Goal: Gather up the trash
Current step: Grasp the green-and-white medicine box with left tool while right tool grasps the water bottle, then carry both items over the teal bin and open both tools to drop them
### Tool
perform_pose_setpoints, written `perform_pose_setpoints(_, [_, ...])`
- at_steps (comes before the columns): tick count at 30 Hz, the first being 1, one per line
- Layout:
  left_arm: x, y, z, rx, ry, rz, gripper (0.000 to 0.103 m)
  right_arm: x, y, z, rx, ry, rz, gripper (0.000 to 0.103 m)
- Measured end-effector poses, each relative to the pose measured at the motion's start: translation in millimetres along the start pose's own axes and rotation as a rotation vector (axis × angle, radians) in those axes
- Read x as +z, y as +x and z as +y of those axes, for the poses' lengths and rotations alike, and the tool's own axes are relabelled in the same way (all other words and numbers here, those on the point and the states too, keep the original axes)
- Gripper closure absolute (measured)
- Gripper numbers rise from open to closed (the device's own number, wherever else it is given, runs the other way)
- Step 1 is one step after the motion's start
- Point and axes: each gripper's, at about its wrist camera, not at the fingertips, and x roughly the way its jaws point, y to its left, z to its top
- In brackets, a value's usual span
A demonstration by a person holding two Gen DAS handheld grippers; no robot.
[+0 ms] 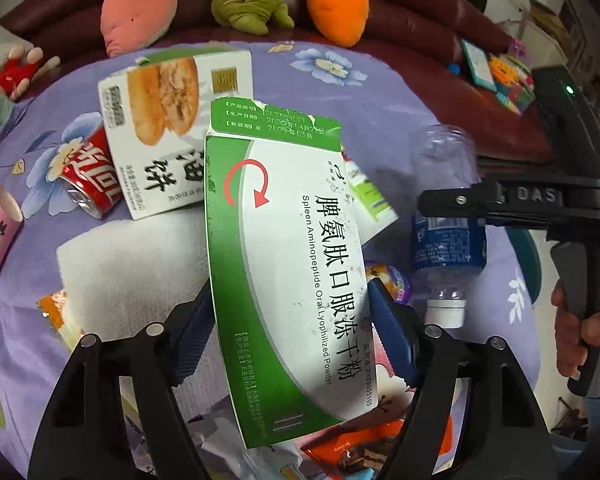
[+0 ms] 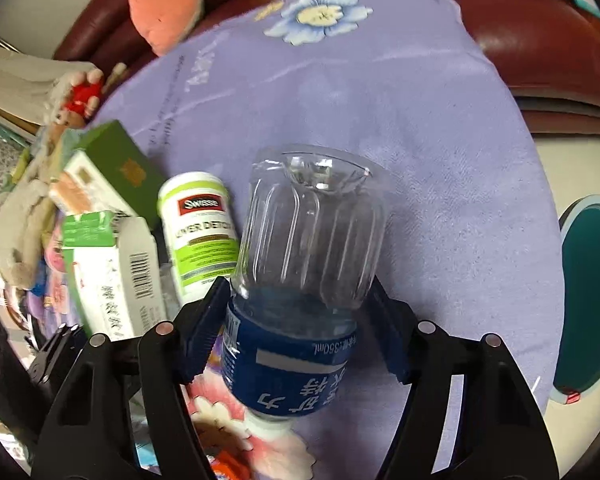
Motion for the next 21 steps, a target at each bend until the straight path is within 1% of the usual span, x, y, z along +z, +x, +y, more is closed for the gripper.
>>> perform_pose_setpoints(2, [1.7, -9.3, 1.8, -0.007, -0.013, -0.012, 0.029, -1.7, -12.8, -0.6, -0.005, -0.004, -0.033, 0.038])
perform_pose_setpoints(6, [3.9, -34.8, 0.2, -0.024, -0.024, -0.048, 0.029, -5.6, -37.4, -9.2, 0.023, 0.014, -0.073, 0.038])
perform_pose_setpoints(10, [6.9, -56.0, -10.6, -0.036, -0.007, -0.089, 0.029, -11.6, -57.6, -19.2, 0.040, 0.031, -0.109, 0.039])
perform_pose_setpoints(15, [10.4, -65.9, -43.0, -0.063, 0.060, -0.102, 0.029, -23.3, -86.4, -34.4, 0.061, 0.060, -0.170, 0.039])
perform_pose_setpoints(18, [15.3, -63.9, -67.2, -0.089, 0.111, -0.101, 0.028, -32.2, -109.8, -49.9, 0.055, 0.079, -0.215, 0.039])
perform_pose_setpoints(21, [22.9, -54.3, -101.2, -0.127, 0.185, -0.092, 0.028, -42.8, -139.9, -73.6, 0.026, 0.113, -0.280, 0.039])
